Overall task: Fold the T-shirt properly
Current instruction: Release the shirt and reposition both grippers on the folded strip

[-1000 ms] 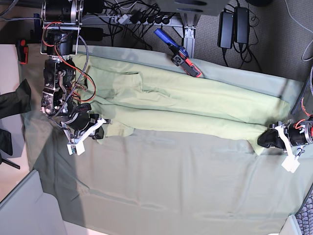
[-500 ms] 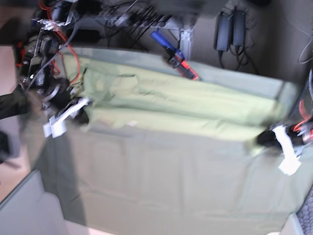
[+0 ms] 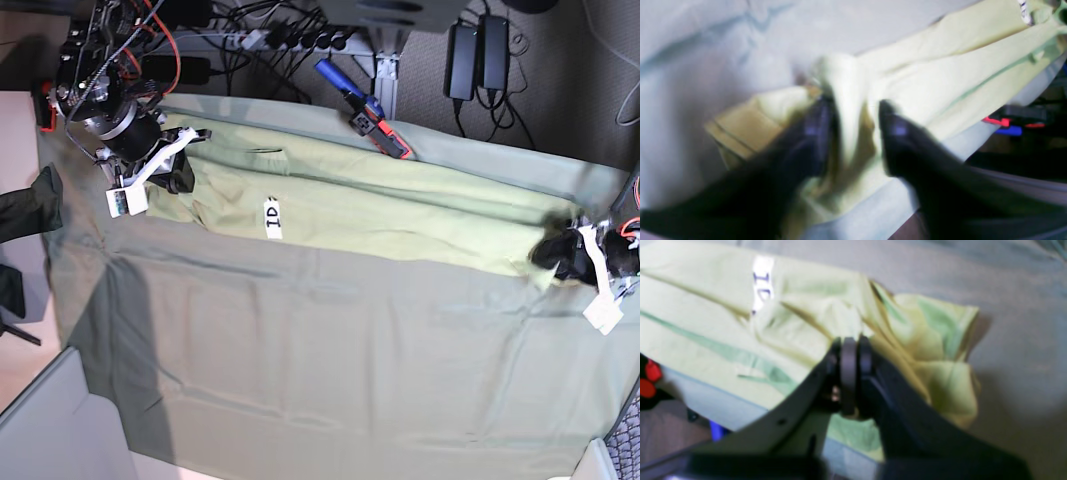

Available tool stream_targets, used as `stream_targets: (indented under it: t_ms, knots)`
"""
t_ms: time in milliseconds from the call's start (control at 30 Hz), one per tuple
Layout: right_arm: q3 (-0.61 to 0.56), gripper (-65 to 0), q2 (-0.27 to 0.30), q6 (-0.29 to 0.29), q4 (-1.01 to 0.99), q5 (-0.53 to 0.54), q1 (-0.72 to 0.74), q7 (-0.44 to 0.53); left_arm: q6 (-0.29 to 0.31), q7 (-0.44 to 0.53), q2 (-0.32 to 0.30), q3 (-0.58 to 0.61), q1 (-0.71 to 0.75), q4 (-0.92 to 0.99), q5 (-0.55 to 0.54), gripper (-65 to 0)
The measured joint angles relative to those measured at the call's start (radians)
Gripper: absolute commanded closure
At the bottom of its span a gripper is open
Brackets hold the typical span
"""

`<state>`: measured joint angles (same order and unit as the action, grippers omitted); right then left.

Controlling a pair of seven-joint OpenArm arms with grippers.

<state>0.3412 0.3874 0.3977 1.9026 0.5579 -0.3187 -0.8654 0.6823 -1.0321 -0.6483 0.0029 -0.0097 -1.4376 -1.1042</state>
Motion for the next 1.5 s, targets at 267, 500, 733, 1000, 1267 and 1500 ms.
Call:
stream_targets:
  t_ms: [267,500,733,1000,1267,1500]
  knots:
    - [0.0,-43.2,-0.003,0.0,-0.001,-0.006,-0.006,0.01,-0.001,0.108,0.001,-0.019,0.032,0.0,0.219,-42.6]
    - [0.0,-43.2,-0.034,0.0,-0.001,-0.006,-0.006,0.016,-0.077,0.15,0.003,-0.081,0.029,0.025,0.309,-42.6]
    - [0.0,-43.2,-0.041,0.0,-0.001,-0.006,-0.006,0.024,-0.136,0.154,0.037,-0.082,0.033,0.072,0.344,-42.6]
    - [0.001,-43.2,-0.041,0.0,-0.001,-0.006,-0.006,0.025,-0.09,0.142,0.076,-0.094,0.086,0.071,0.19,-41.7]
    - [0.001,-43.2,-0.041,0.0,-0.001,-0.006,-0.006,0.026,-0.038,0.168,0.103,-0.093,0.098,0.072,0.192,0.0]
    - [0.008,-43.2,-0.041,0.0,-0.001,-0.006,-0.005,0.026,-0.034,0.128,0.087,-0.085,0.035,0.067,0.206,0.0]
